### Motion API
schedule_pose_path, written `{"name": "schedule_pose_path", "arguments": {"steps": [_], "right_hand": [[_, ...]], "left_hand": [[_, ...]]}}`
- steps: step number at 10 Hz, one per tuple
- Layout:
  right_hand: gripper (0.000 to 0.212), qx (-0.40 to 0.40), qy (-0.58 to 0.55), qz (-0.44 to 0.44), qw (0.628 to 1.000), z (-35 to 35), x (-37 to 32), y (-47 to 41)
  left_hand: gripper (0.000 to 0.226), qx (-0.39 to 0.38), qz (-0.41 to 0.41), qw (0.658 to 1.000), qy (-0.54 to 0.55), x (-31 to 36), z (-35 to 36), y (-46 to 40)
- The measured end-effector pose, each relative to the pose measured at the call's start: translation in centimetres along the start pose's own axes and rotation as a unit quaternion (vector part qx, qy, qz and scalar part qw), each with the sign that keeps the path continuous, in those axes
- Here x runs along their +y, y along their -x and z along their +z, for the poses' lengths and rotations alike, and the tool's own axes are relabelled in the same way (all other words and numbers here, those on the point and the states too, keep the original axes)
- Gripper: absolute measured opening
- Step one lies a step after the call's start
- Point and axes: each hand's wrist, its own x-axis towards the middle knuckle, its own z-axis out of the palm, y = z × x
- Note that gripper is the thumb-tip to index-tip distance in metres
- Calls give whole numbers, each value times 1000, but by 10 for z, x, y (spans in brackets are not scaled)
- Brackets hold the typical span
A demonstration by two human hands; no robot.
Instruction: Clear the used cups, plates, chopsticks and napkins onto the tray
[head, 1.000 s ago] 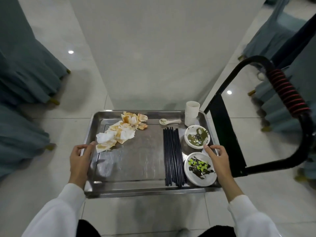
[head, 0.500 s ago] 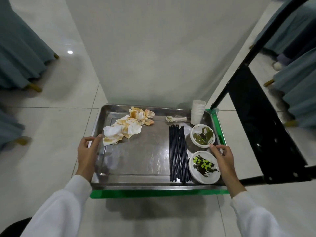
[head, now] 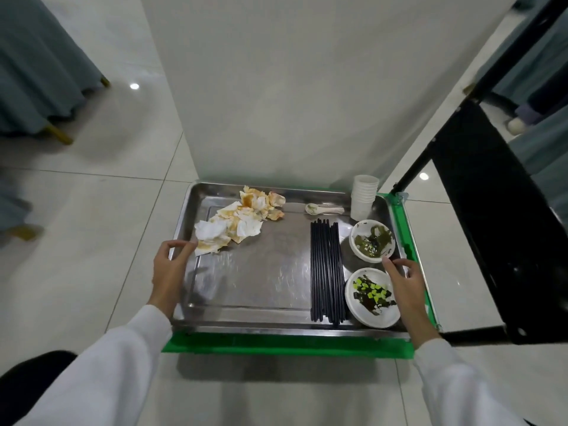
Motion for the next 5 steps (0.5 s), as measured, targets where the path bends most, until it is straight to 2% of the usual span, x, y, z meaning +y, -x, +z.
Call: {"name": "schedule_pose_path", "arguments": {"steps": [1,2,3,4,5], "right_hand": [[37,-28,60,1,998,1,-1,2],[39,-32,155,-2,987,-2,-13,13],[49,-76,193,4,978,-15,-50,39],[51,-133,167,1,977,-39,-108,74],[40,-168,165,1,972,-67,-171,108]], "left_hand": [[39,-13,11,1000,-16,-2,-4,-3],[34,-40,18,994,-102,4,-14,-8],[40,-44,4,983,-177,39,-28,13],[39,-86,-8,980,-180,98,-45,49],[33,-129,-32,979,-154,171,-59,86]]}}
